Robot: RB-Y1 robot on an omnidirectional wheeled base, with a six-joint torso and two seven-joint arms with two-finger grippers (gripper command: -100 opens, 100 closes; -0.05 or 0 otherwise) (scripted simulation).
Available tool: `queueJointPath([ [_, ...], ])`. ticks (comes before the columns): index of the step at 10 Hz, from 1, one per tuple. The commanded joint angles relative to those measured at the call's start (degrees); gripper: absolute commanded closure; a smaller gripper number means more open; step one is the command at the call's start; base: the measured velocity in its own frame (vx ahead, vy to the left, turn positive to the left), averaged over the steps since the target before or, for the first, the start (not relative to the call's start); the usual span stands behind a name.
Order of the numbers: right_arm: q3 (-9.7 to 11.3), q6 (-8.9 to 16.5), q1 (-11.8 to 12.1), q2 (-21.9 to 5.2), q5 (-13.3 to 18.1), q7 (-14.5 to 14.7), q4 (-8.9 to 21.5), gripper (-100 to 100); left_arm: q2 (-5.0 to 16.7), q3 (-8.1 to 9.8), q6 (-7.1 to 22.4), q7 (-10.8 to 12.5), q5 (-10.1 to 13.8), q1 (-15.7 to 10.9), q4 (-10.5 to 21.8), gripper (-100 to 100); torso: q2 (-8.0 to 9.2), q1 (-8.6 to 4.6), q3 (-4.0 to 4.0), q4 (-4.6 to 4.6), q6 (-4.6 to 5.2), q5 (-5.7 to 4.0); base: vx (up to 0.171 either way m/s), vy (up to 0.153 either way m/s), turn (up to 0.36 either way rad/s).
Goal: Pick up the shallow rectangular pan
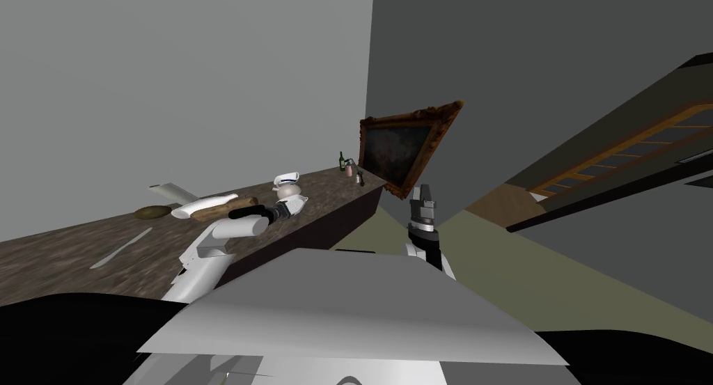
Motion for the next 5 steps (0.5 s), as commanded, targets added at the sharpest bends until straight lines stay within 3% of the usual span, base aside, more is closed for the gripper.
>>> queueJointPath([
  [1, 0.0, 0.0, 0.0, 0.0, 0.0, 0.0, 0.0, 0, 0.52, 0.14, 2.86, 0.52, 0.47, 0.19, -0.08, -100, 0.0, 0.0, 0.0, 0.0, 0.0, 0.0, 0.044, 0.013, -0.01],
  [2, 0.0, 0.0, 0.0, 0.0, 0.0, 0.0, 0.0, 0, 0.52, 0.14, 3.09, 0.52, 0.47, 0.19, -0.08, -100, 0.03, -0.01, 0.02, 0.0, -0.01, 0.0, 0.022, 0.003, 0.002],
  [5, 0.0, 0.0, 0.0, 0.0, 0.0, 0.0, 0.0, 0, 2.56, 0.04, 8.2, 2.06, 1.75, 0.02, 0.78, -100, 0.06, -0.04, 0.03, 0.01, -0.01, -0.01, 0.048, 0.009, -0.008],
])
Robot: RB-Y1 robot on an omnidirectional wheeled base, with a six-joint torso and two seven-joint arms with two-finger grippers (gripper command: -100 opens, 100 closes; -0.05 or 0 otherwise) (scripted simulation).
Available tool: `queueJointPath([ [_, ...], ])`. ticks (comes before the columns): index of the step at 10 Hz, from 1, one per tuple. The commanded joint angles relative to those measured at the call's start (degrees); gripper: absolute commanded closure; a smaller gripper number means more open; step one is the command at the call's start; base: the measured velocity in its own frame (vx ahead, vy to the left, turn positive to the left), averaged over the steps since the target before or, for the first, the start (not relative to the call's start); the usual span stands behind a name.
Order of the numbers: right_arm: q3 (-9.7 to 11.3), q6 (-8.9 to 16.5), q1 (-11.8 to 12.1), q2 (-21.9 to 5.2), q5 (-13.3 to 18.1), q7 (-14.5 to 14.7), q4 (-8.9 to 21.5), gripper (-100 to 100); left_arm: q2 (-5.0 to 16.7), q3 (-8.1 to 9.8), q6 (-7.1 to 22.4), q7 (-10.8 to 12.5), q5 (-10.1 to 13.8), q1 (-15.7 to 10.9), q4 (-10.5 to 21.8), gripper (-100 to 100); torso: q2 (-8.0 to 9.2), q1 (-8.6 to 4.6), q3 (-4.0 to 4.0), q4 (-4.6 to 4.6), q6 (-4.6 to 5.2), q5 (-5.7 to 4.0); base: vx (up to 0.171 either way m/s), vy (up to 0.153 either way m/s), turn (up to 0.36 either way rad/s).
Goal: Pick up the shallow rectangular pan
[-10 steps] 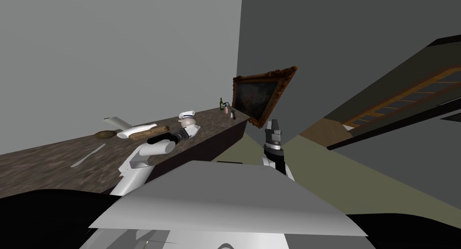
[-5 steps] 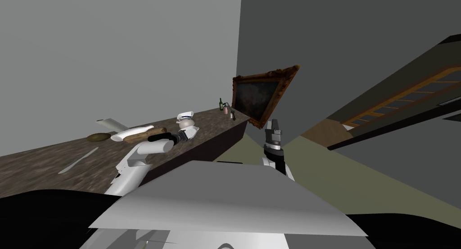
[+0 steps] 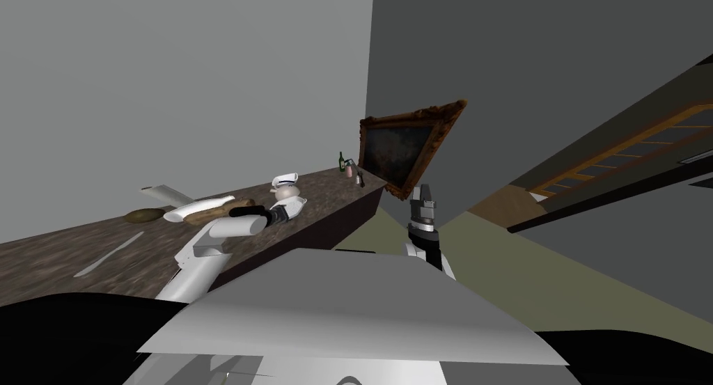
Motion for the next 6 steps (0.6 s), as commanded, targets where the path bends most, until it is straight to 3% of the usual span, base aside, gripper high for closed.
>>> queueJointPath([
  [1, 0.0, 0.0, 0.0, 0.0, 0.0, 0.0, 0.0, 0, 0.58, -0.07, 2.25, 0.43, 0.32, -0.25, 0.41, -100, 0.0, 0.0, 0.0, 0.0, 0.0, 0.0, 0.047, 0.012, -0.003],
  [6, 0.0, 0.0, 0.0, 0.0, 0.0, 0.0, 0.0, 0, 3.17, -0.48, 9.53, 2.28, 1.85, -0.25, 1.52, -100, 0.05, 0.02, 0.02, 0.0, 0.0, 0.01, 0.047, 0.017, -0.004],
])
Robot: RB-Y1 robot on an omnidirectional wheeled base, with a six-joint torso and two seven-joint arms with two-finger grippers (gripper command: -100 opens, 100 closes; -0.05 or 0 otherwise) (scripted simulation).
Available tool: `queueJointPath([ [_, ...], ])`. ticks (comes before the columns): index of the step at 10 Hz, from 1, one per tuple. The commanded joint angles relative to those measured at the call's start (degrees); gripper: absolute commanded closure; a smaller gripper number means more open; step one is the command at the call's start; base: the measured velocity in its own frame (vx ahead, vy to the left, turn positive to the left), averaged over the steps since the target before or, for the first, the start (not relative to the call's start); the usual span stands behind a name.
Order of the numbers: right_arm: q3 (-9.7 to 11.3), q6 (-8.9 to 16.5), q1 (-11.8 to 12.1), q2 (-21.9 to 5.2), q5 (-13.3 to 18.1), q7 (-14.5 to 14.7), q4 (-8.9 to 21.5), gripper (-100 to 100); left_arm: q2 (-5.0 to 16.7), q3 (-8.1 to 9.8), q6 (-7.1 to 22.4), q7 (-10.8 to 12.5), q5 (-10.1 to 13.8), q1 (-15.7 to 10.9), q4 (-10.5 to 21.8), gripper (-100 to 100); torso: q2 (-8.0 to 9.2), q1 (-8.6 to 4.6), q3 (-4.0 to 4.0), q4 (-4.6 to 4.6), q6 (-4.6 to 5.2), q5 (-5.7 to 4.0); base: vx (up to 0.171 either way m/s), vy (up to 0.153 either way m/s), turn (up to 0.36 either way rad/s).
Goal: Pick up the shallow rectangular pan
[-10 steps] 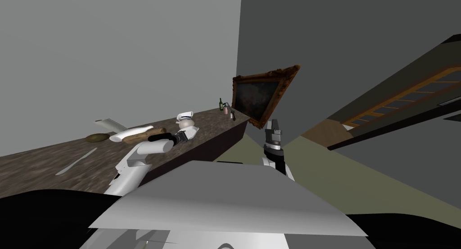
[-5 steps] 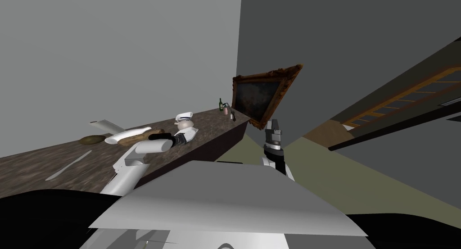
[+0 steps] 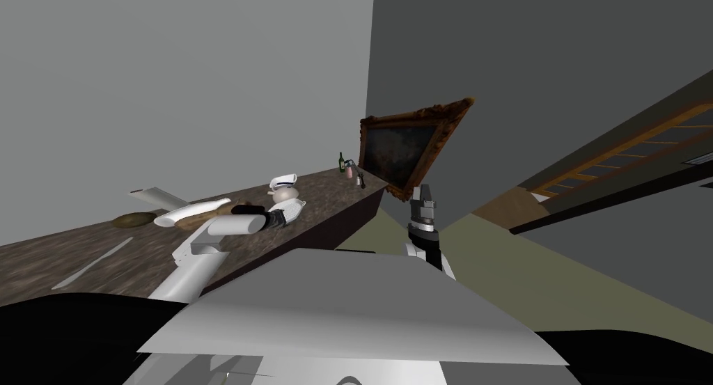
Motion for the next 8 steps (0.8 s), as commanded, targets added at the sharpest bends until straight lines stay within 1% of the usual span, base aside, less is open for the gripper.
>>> queueJointPath([
  [1, 0.0, 0.0, 0.0, 0.0, 0.0, 0.0, 0.0, 0, 1.09, -0.24, 2.86, 0.8, 0.66, 0.01, 0.51, -100, 0.0, 0.0, 0.0, 0.0, 0.0, 0.0, 0.057, 0.027, -0.002],
  [2, 0.0, 0.0, 0.0, 0.0, 0.0, 0.0, 0.0, 0, 1.09, -0.24, 3.5, 0.8, 0.66, 0.01, 0.51, -100, -0.04, 0.04, -0.02, -0.01, 0.0, 0.01, 0.044, 0.02, -0.003],
  [4, 0.0, 0.0, 0.0, 0.0, 0.0, 0.0, 0.0, 0, 2.05, -0.61, 6.62, 1.55, 1.3, 0.2, 1.04, -100, 0.0, -0.02, 0.0, 0.0, 0.0, 0.0, 0.046, 0.013, -0.001],
  [6, 0.0, 0.0, 0.0, 0.0, 0.0, 0.0, 0.0, 0, 2.42, -1.15, 8.88, 2.07, 1.8, 0.61, 1.63, -100, -0.02, 0.0, -0.01, -0.01, 0.0, 0.0, 0.049, 0.017, -0.001],
  [7, 0.0, 0.0, 0.0, 0.0, 0.0, 0.0, 0.0, 0, 2.44, -0.98, 8.1, 1.88, 1.67, 0.2, 1.62, -100, -0.02, 0.0, -0.01, -0.01, 0.0, 0.01, 0.02, 0.006, -0.001],
  [8, 0.0, 0.0, 0.0, 0.0, 0.0, 0.0, 0.0, 0, 2.46, -1.04, 8.34, 1.92, 1.69, 0.17, 1.74, 0, 0.06, -0.04, 0.03, 0.01, 0.0, 0.0, 0.0, 0.0, 0.0],
])
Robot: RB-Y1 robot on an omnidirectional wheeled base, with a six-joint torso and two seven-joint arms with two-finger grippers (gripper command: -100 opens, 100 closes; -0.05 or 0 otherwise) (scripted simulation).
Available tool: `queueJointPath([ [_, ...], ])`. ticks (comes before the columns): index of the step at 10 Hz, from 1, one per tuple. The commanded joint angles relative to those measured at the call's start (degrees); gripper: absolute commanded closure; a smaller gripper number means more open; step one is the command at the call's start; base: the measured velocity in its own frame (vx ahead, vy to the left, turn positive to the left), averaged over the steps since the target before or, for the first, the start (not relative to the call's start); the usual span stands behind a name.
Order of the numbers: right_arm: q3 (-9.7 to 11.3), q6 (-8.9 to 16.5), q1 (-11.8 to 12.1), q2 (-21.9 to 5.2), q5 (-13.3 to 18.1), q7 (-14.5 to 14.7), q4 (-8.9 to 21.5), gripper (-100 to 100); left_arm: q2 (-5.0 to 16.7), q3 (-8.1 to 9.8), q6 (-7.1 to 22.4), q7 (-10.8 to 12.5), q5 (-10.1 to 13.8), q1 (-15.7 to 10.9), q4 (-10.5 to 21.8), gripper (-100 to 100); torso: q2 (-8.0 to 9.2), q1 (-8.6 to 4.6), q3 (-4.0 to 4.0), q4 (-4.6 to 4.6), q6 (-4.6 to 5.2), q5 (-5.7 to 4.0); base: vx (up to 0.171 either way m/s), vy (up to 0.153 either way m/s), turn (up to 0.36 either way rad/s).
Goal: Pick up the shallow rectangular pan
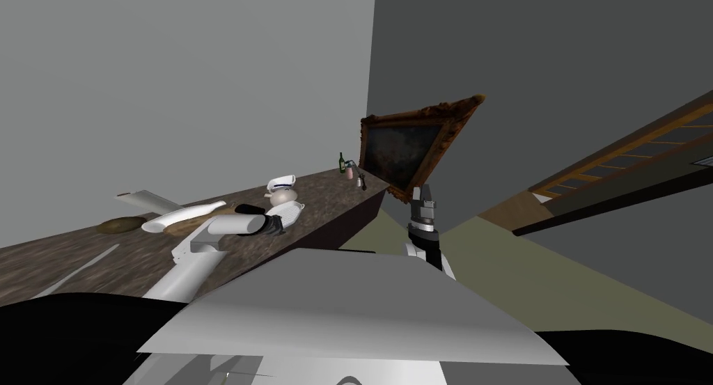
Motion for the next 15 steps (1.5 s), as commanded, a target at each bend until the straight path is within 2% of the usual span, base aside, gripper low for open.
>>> queueJointPath([
  [1, 0.0, 0.0, 0.0, 0.0, 0.0, 0.0, 0.0, 0, -0.6, -0.5, -1.49, -0.78, -0.69, -0.4, 1.92, -100, 0.0, 0.0, 0.0, 0.0, 0.0, 0.0, 0.009, 0.001, -0.026],
  [4, 0.0, 0.0, 0.0, 0.0, 0.0, 0.0, 0.0, 0, -1.49, -1.24, -3.72, -1.95, -1.72, -0.99, 4.81, -100, 0.0, 0.0, 0.0, 0.0, 0.01, 0.0, 0.012, 0.001, -0.017],
  [5, 0.0, 0.0, 0.0, 0.0, 0.0, 0.0, 0.0, 0, -1.36, -1.21, -2.97, -1.43, -1.62, -0.87, 3.9, -100, -0.01, 0.0, 0.0, 0.0, 0.0, 0.0, 0.006, 0.0, -0.004],
  [6, 0.0, 0.0, 0.0, 0.0, 0.0, 0.0, 0.0, 0, -1.41, -1.25, -3.18, -1.53, -1.68, -0.88, 4.03, 100, 0.02, -0.01, 0.01, 0.0, 0.0, -0.01, 0.0, 0.0, 0.0],
  [10, 0.0, 0.0, 0.0, 0.0, 0.0, 0.0, 0.0, 0, -1.45, -1.36, -3.03, -1.59, -1.64, -0.8, 4.04, 100, 0.02, 0.04, 0.04, 0.07, -0.01, -0.04, 0.0, 0.0, 0.0],
  [11, 0.0, 0.0, 0.0, 0.0, 0.0, 0.0, 0.0, 0, -1.46, -1.39, -3.01, -1.6, -1.63, -0.78, 4.05, 0, 0.03, 0.02, 0.06, 0.08, -0.02, -0.06, 0.0, 0.0, 0.0],
  [12, 0.0, 0.0, 0.0, 0.0, 0.0, 0.0, 0.0, 0, -0.75, -0.62, -1.86, -0.97, -0.86, -0.49, 2.4, 100, 0.04, 0.0, 0.07, 0.09, -0.02, -0.07, -0.008, 0.001, 0.029],
  [15, 0.0, 0.0, 0.0, 0.0, 0.0, 0.0, 0.0, 0, 0.0, 0.0, 0.0, 0.0, 0.0, 0.0, 0.0, 100, 0.15, -0.07, 0.15, 0.15, -0.06, -0.15, -0.011, 0.001, 0.016],
])
